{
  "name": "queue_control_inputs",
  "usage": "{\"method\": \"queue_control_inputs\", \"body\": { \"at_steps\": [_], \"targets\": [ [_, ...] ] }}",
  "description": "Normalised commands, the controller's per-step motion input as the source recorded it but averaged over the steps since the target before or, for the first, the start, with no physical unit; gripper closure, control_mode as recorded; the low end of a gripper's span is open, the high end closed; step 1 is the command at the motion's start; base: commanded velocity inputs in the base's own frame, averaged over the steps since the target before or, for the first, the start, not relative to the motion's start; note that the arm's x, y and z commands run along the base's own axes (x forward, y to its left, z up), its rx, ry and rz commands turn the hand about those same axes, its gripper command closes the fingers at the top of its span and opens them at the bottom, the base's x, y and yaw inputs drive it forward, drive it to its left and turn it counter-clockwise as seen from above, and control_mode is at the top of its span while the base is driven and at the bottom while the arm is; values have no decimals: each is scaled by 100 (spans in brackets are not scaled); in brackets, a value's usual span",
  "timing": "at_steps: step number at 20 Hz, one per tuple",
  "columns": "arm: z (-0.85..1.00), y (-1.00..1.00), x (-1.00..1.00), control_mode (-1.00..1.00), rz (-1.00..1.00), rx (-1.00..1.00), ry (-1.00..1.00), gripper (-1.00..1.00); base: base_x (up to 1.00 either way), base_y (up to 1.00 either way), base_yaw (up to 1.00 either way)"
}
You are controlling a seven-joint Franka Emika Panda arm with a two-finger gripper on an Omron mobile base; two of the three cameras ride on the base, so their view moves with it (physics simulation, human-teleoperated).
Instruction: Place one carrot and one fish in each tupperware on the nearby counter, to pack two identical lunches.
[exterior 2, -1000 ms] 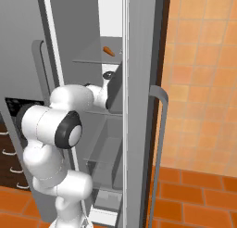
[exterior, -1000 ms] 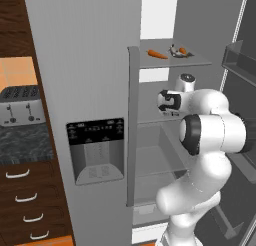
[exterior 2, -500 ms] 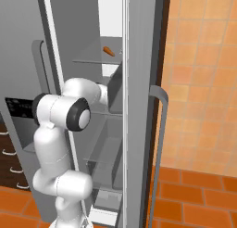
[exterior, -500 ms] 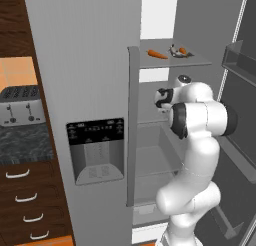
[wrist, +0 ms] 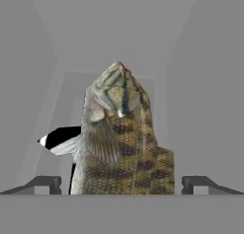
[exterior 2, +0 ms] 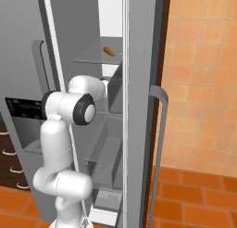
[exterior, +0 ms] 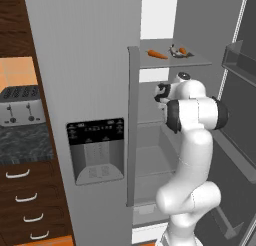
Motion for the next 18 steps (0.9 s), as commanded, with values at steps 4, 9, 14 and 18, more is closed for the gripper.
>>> {"method": "queue_control_inputs", "body": {
  "at_steps": [4,9,14,18],
  "targets": [
    [-90,65,-20,-100,1,-11,3,100,0,0,0],
    [-30,34,-95,-100,0,0,2,100,0,0,0],
    [0,6,-100,-100,0,1,-5,100,0,0,0],
    [0,1,-100,-100,0,0,-4,100,0,0,0]
  ]
}}
